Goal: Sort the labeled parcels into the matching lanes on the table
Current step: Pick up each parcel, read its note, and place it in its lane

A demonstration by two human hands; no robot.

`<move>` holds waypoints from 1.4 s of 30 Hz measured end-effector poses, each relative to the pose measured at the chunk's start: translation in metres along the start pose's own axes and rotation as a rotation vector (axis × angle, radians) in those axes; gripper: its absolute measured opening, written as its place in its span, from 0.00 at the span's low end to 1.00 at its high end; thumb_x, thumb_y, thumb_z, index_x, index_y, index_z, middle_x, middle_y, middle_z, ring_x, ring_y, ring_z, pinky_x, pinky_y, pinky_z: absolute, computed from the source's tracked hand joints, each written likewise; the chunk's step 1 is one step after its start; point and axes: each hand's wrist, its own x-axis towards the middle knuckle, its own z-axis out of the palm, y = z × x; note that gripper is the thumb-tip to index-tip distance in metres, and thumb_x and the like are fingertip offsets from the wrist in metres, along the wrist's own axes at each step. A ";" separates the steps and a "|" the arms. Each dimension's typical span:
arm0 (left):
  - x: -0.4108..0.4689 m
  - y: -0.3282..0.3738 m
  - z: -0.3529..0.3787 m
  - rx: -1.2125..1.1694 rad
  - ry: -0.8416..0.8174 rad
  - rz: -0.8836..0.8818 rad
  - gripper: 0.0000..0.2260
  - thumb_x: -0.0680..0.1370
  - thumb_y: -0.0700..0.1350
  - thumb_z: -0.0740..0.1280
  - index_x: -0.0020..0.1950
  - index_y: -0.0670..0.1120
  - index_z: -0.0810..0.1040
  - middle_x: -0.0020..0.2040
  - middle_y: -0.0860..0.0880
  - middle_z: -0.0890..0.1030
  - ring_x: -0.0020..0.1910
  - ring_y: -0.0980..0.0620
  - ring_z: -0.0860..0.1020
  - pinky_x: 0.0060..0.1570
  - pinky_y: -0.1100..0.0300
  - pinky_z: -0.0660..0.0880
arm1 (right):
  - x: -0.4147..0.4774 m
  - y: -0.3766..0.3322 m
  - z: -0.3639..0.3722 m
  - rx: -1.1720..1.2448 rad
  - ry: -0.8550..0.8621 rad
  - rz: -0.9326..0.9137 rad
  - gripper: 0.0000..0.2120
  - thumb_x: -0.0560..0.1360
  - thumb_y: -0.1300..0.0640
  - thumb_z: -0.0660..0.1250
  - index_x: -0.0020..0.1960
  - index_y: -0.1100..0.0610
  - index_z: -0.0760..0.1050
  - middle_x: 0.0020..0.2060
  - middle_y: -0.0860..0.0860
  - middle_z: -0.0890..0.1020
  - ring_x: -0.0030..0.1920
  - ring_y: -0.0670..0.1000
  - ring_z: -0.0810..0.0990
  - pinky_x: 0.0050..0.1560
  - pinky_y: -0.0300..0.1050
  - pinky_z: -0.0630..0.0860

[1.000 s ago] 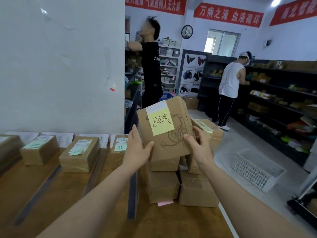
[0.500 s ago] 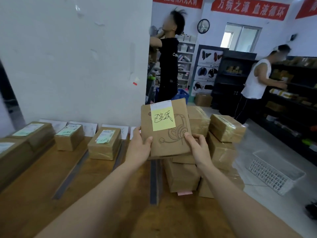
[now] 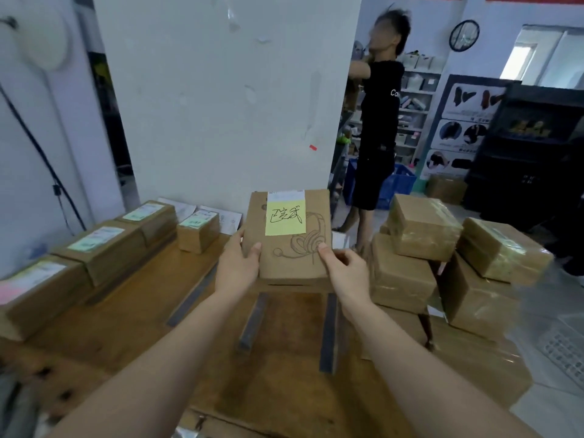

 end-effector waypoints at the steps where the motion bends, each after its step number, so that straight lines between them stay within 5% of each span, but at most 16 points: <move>1: 0.002 -0.007 -0.005 0.014 0.004 -0.013 0.21 0.82 0.46 0.61 0.75 0.47 0.64 0.69 0.47 0.74 0.66 0.47 0.73 0.59 0.54 0.70 | -0.001 0.000 0.008 -0.002 -0.011 0.009 0.19 0.76 0.42 0.68 0.58 0.56 0.79 0.50 0.48 0.82 0.53 0.50 0.79 0.54 0.46 0.75; 7: 0.027 -0.044 -0.029 0.093 0.010 -0.092 0.23 0.82 0.49 0.60 0.76 0.47 0.62 0.72 0.47 0.71 0.69 0.45 0.70 0.65 0.49 0.69 | 0.000 0.000 0.052 -0.053 -0.081 0.046 0.18 0.76 0.44 0.68 0.61 0.53 0.77 0.50 0.45 0.79 0.55 0.49 0.77 0.56 0.45 0.74; 17: 0.102 -0.110 -0.064 0.202 -0.141 -0.171 0.23 0.83 0.50 0.58 0.77 0.48 0.60 0.73 0.47 0.70 0.68 0.45 0.70 0.62 0.50 0.70 | 0.018 0.018 0.147 -0.218 -0.106 0.176 0.16 0.78 0.45 0.66 0.60 0.54 0.78 0.47 0.45 0.80 0.45 0.43 0.76 0.38 0.35 0.69; 28: 0.142 -0.173 -0.069 0.262 -0.379 -0.247 0.25 0.82 0.51 0.60 0.77 0.49 0.59 0.72 0.48 0.71 0.68 0.45 0.71 0.64 0.46 0.72 | 0.021 0.056 0.206 -0.468 -0.064 0.313 0.12 0.80 0.48 0.64 0.56 0.53 0.79 0.49 0.48 0.83 0.50 0.49 0.80 0.52 0.49 0.81; 33: 0.146 -0.185 -0.060 0.290 -0.434 -0.285 0.23 0.82 0.48 0.61 0.76 0.48 0.61 0.71 0.48 0.72 0.67 0.45 0.71 0.64 0.49 0.71 | 0.024 0.067 0.215 -0.563 -0.069 0.311 0.12 0.81 0.51 0.63 0.60 0.54 0.77 0.54 0.49 0.81 0.49 0.47 0.76 0.48 0.41 0.76; 42: 0.150 -0.205 -0.042 0.310 -0.510 -0.316 0.19 0.80 0.44 0.64 0.71 0.49 0.66 0.66 0.47 0.75 0.65 0.45 0.74 0.63 0.47 0.72 | 0.034 0.092 0.226 -0.628 -0.113 0.354 0.09 0.80 0.57 0.64 0.59 0.54 0.76 0.54 0.50 0.81 0.48 0.47 0.75 0.50 0.42 0.76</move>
